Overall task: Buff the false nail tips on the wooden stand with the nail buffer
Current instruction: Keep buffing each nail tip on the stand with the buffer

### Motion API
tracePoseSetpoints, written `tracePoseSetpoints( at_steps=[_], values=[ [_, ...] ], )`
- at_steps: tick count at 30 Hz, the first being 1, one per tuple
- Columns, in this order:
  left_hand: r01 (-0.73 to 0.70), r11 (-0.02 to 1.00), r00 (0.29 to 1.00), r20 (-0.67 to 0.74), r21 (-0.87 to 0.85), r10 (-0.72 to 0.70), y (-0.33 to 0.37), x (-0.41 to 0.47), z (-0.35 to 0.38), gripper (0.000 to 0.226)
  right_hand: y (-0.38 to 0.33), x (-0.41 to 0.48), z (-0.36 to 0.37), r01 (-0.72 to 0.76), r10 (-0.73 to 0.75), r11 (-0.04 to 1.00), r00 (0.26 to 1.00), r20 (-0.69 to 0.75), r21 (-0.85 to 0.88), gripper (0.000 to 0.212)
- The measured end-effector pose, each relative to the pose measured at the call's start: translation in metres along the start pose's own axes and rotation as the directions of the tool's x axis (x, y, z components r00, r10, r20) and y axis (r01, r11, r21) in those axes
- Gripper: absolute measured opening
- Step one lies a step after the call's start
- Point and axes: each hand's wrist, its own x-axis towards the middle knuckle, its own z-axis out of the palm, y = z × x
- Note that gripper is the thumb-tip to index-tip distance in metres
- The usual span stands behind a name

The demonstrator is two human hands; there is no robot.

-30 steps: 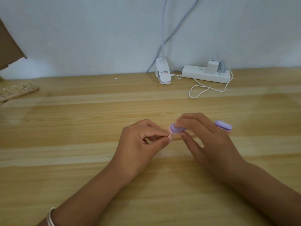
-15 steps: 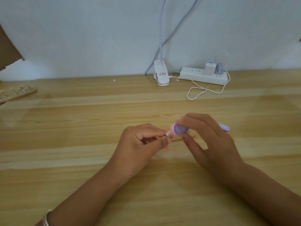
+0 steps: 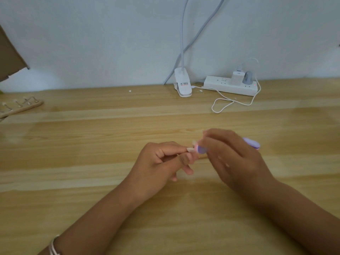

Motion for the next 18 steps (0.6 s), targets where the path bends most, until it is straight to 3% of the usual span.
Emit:
tracePoseSetpoints(
  at_steps=[3, 7, 9, 11, 12, 14, 16, 18],
  values=[
    [0.029, 0.998, 0.999, -0.015, -0.055, -0.03, 0.001, 0.001, -0.002, 0.023, 0.011, 0.001, -0.004, -0.086, 0.087, 0.995, 0.996, -0.014, 0.046, 0.045],
    [0.048, 0.998, 0.998, 0.035, -0.045, -0.047, 0.0, 0.002, -0.002, 0.019, -0.006, -0.003, 0.0, 0.014, -0.017, 0.992, 1.0, 0.021, 0.124, 0.03],
    [0.046, 0.998, 0.997, 0.058, -0.042, -0.044, -0.001, 0.002, -0.002, 0.018, -0.007, -0.003, 0.0, 0.067, -0.072, 0.995, 0.995, 0.062, 0.075, 0.025],
    [0.023, 0.999, 0.999, 0.026, -0.049, -0.022, -0.002, 0.002, -0.004, 0.017, 0.004, -0.003, -0.001, 0.008, -0.009, 1.0, 0.999, 0.048, 0.012, 0.042],
    [-0.009, 0.998, 1.0, -0.025, -0.054, 0.008, -0.003, 0.002, -0.004, 0.016, 0.009, -0.002, -0.003, -0.067, 0.066, 0.998, 0.997, 0.036, 0.015, 0.052],
    [-0.127, 0.992, 0.969, -0.216, -0.003, 0.123, -0.005, 0.004, -0.005, 0.011, 0.016, 0.001, -0.006, -0.181, 0.181, 0.982, 0.983, 0.015, 0.056, 0.053],
    [-0.202, 0.975, 0.884, -0.409, 0.097, 0.224, -0.009, 0.01, -0.007, 0.008, 0.015, 0.002, -0.006, -0.19, 0.189, 0.978, 0.982, 0.017, 0.082, 0.044],
    [-0.197, 0.972, 0.843, -0.485, 0.126, 0.233, -0.013, 0.016, -0.01, 0.008, 0.009, 0.003, -0.002, -0.141, 0.138, 0.987, 0.99, 0.036, 0.073, 0.04]
  ],
)
